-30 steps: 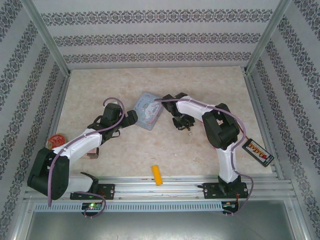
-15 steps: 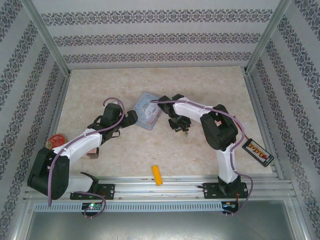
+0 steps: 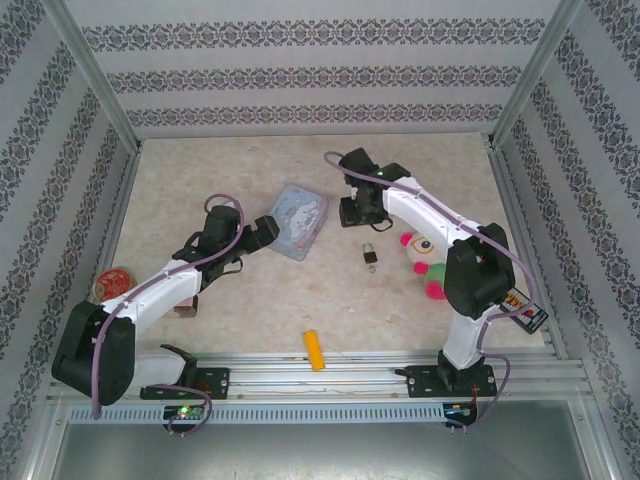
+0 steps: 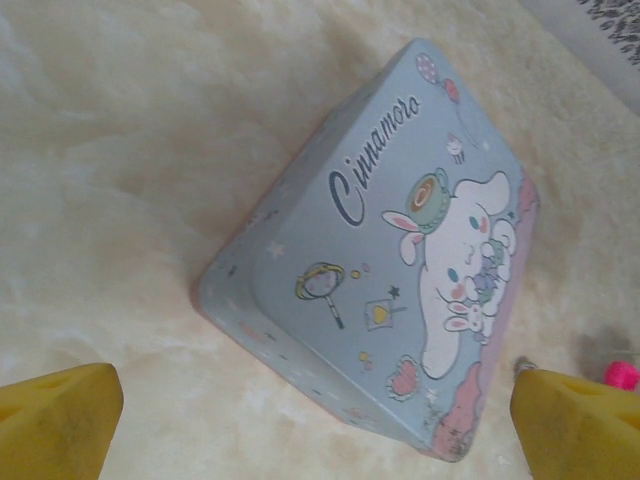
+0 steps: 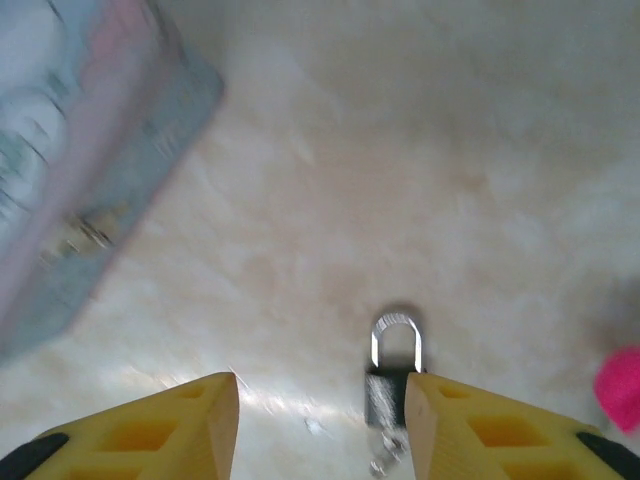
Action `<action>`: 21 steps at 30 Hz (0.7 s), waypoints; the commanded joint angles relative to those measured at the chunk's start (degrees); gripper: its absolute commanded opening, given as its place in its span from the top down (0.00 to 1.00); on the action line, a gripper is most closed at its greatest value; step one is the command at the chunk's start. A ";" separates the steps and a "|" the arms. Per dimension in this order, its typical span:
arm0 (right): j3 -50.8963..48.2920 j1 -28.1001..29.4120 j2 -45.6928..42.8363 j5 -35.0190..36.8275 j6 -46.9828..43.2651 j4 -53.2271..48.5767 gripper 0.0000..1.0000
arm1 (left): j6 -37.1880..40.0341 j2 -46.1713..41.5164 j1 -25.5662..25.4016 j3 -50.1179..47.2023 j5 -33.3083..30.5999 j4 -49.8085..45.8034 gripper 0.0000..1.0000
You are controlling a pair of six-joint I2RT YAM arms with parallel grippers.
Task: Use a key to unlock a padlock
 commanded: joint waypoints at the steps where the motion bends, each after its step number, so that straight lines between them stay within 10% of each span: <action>1: 3.87 -1.92 2.56 -9.32 -2.86 8.11 0.51 | -3.60 1.21 0.68 -1.34 4.46 4.75 0.01; 9: 16.76 -4.46 15.25 -16.34 -5.60 13.88 0.39 | -5.50 5.45 0.36 -1.56 8.68 8.81 0.01; 21: 24.79 -4.65 26.57 -24.03 -3.78 13.93 0.50 | -6.01 13.76 0.30 1.38 12.58 13.71 0.17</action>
